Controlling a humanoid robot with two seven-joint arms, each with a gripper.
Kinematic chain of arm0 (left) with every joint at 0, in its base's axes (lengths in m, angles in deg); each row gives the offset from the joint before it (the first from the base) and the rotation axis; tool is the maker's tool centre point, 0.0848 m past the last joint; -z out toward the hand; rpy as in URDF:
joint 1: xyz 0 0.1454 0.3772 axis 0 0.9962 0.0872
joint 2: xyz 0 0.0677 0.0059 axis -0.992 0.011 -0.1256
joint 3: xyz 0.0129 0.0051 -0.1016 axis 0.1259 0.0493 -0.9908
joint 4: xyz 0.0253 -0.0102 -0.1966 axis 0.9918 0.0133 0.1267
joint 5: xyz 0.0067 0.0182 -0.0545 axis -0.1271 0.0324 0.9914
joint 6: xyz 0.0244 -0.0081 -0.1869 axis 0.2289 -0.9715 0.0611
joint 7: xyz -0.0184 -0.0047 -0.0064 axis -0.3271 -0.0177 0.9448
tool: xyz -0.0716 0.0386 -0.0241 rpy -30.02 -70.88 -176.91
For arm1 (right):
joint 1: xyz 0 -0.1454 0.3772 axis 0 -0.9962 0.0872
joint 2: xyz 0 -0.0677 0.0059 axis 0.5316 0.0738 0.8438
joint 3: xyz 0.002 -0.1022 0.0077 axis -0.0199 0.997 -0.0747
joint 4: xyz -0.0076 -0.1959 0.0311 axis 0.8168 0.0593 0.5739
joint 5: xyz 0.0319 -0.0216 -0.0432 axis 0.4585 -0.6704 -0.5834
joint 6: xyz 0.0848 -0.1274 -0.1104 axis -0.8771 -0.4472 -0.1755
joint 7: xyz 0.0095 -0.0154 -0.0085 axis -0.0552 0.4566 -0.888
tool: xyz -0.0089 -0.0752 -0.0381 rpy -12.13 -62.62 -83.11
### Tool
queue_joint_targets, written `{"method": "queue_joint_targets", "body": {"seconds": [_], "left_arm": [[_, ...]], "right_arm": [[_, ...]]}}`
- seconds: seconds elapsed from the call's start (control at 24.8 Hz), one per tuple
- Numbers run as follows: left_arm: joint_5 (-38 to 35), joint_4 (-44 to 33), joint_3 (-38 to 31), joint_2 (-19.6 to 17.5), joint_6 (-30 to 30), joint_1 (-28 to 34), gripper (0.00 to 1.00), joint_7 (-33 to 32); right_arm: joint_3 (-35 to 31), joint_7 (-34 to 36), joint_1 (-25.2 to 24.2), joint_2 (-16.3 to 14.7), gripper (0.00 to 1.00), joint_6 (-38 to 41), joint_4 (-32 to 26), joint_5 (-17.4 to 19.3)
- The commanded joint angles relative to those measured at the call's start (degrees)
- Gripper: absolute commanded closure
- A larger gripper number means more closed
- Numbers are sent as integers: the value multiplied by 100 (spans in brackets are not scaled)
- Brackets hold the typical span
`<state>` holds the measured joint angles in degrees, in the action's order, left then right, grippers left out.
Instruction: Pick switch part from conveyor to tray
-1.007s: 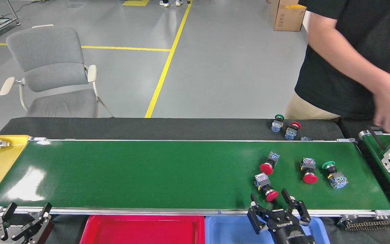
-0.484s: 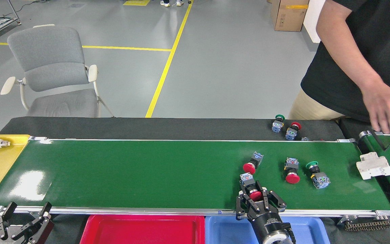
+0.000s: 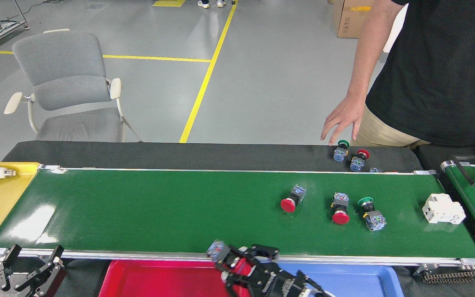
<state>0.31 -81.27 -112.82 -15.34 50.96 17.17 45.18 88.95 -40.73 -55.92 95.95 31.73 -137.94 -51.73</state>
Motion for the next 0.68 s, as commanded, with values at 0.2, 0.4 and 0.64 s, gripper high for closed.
{"method": "queue_joint_targets", "body": {"seconds": [0.2, 0.4, 0.64], "left_arm": [[-3, -334, 294, -68, -61, -17, 0, -2], [-21, -1099, 1454, 81, -25, -44, 0, -107], [-1286, -1231, 2675, 898, 273, -465, 0, -556]], "right_arm": [[-1150, 29, -443, -132, 0, 59, -579, 529], [-3611, 81, -1743, -18, 0, -1304, -1414, 863], [-4429, 81, -2095, -132, 0, -1945, -1414, 1100]]}}
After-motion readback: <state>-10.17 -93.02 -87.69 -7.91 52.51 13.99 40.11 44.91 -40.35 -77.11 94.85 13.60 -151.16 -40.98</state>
